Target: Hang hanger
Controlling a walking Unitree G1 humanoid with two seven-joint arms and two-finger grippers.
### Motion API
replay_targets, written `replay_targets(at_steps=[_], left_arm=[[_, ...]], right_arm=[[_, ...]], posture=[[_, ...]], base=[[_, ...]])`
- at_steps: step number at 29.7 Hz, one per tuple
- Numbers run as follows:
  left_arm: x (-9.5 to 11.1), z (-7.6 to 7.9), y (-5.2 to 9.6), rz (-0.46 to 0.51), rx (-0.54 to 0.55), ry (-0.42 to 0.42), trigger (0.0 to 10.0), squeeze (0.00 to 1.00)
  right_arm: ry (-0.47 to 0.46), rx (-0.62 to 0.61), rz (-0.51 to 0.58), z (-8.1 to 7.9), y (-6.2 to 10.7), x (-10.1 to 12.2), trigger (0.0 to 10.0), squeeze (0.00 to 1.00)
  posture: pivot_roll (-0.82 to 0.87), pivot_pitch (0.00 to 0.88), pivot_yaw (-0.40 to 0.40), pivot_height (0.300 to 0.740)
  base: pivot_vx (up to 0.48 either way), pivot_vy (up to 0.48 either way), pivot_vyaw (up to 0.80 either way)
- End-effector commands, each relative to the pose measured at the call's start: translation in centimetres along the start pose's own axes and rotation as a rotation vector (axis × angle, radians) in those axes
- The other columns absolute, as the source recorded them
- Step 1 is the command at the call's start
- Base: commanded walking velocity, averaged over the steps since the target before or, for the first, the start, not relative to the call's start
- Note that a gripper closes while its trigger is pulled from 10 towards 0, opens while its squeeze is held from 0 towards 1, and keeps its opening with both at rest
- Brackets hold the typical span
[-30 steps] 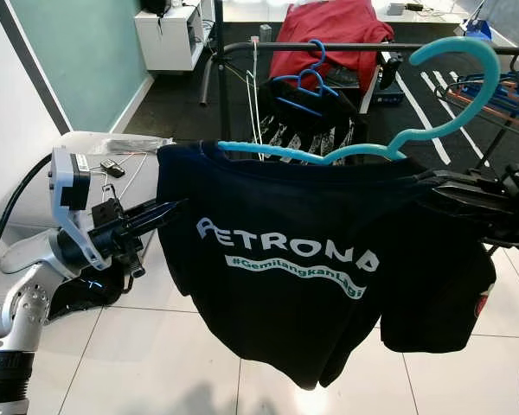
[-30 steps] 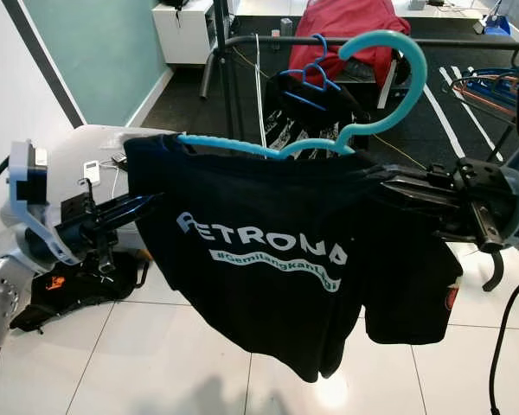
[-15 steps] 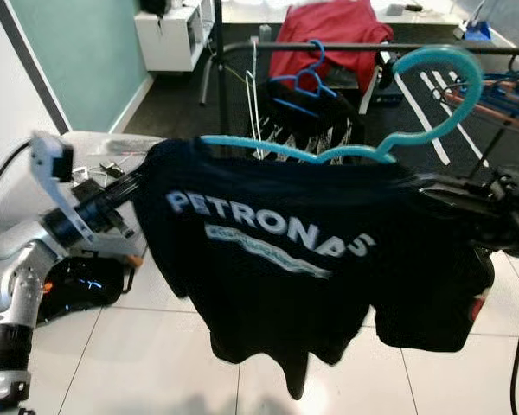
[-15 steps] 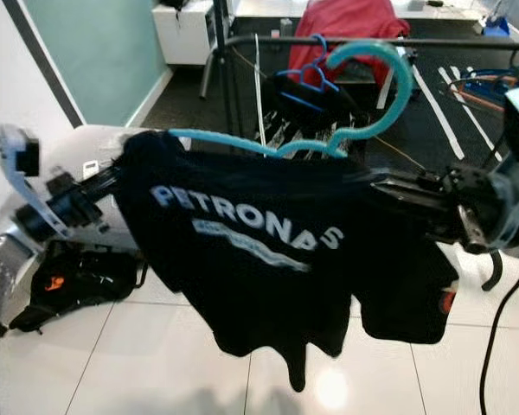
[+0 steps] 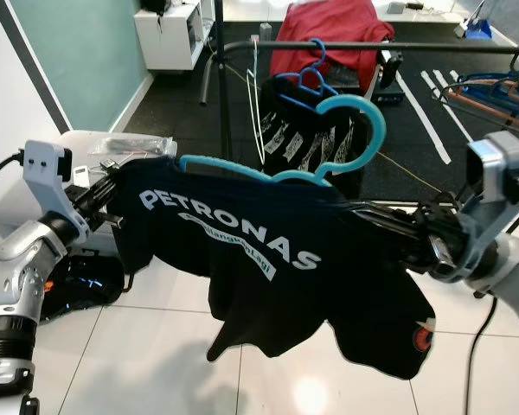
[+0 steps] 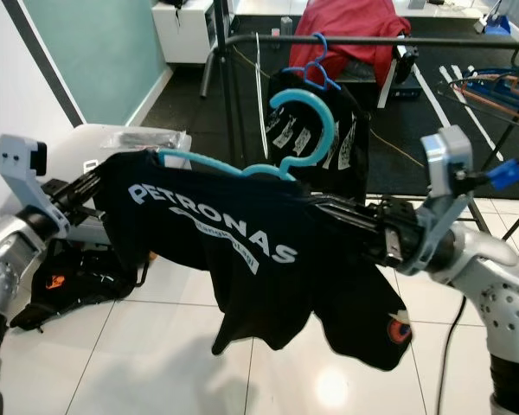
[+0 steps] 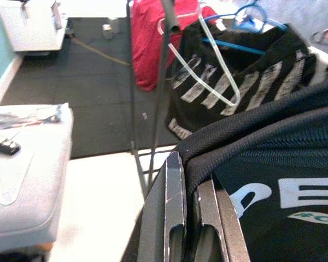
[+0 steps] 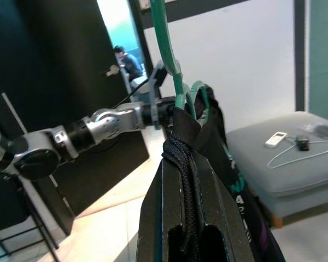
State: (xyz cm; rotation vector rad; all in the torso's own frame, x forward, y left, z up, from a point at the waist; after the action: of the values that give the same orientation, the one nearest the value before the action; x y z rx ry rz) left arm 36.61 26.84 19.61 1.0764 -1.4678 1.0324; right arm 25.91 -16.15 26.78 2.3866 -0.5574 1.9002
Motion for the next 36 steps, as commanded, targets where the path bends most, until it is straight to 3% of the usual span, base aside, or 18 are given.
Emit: replay_targets(at_steps=[1,3,7,10,11,13,14,16,24,29,32,36], left_arm=[[-3.0,-3.4,1.8,-0.147,0.221,0.001,0.0,0.0],[-2.9,-3.7,1.8,-0.141,0.239,-0.001,0.0,0.0],[-1.9,-5.2,2.1,-0.121,0.318,-0.027,0.0,0.0],[-1.8,-5.5,2.1,-0.12,0.327,-0.031,0.0,0.0],[-1.6,-5.6,2.1,-0.12,0.327,-0.036,0.0,0.0],[-1.8,-5.0,1.8,-0.13,0.3,-0.044,0.0,0.0],[-1.8,-5.0,1.8,-0.13,0.3,-0.044,0.0,0.0],[-2.3,-4.3,1.7,-0.152,0.277,-0.052,0.0,0.0],[-3.3,-3.4,1.4,-0.191,0.241,-0.047,0.0,0.0],[-3.7,-2.5,1.2,-0.203,0.205,-0.04,0.0,0.0],[-3.9,-1.0,0.8,-0.205,0.155,-0.03,0.0,0.0],[-4.0,-0.1,0.7,-0.2,0.134,-0.024,0.0,0.0]], right_arm=[[0.087,0.095,0.018,-2.0,0.2,1.2,0.0,0.0],[0.07,0.108,-0.006,-2.2,0.2,0.7,0.0,0.0],[0.034,0.111,-0.188,-2.7,0.3,-2.2,0.0,0.0],[0.029,0.135,-0.213,-3.2,0.3,-2.6,0.0,0.0],[0.029,0.151,-0.196,-3.5,0.2,-2.4,0.0,0.0],[0.072,0.149,-0.015,-3.4,-0.1,0.7,0.0,0.0],[0.072,0.149,-0.015,-3.4,-0.1,0.7,0.0,0.0],[0.113,0.16,0.152,-3.5,0.2,3.7,0.0,0.0],[0.211,0.166,0.367,-4.1,1.6,8.0,0.0,0.0],[0.248,0.173,0.424,-4.3,2.0,9.3,0.0,0.0],[0.262,0.178,0.45,-4.4,2.1,10.0,0.0,0.0],[0.23,0.161,0.397,-4.0,2.0,9.6,0.0,0.0]], posture=[[-0.11,0.137,0.045,0.74],[-0.11,0.137,0.045,0.74],[-0.11,0.131,0.043,0.74],[-0.11,0.13,0.042,0.74],[-0.11,0.13,0.045,0.74],[-0.11,0.134,0.048,0.74],[-0.11,0.134,0.048,0.74],[-0.11,0.136,0.049,0.74],[-0.11,0.142,0.054,0.74],[-0.11,0.143,0.054,0.74],[-0.11,0.145,0.051,0.74],[-0.11,0.146,0.048,0.74]], base=[[0.0,0.0,0.0],[0.0,0.0,0.0],[0.0,0.0,0.0],[0.0,0.0,0.0],[0.0,0.0,0.0],[0.0,0.0,0.0],[0.0,0.0,0.0],[0.0,0.0,0.0],[0.0,0.0,0.0],[0.0,0.0,0.0],[0.0,0.0,0.0],[0.0,0.0,0.0]])
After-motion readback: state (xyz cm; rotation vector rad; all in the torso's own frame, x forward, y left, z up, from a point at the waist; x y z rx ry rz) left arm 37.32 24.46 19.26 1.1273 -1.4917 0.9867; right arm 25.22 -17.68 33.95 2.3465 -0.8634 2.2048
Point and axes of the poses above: a point about 5 cm out from each wrist's last joint towards the gripper, its own y axis pointing back from the gripper into the wrist, its own x axis along the axis of the wrist's last joint, z = x × y, the point moved 3 cm from there along -y, pointing out of the wrist towards the gripper, and after that the axes turned 10 degrees about -y, right-handed, at the moved point
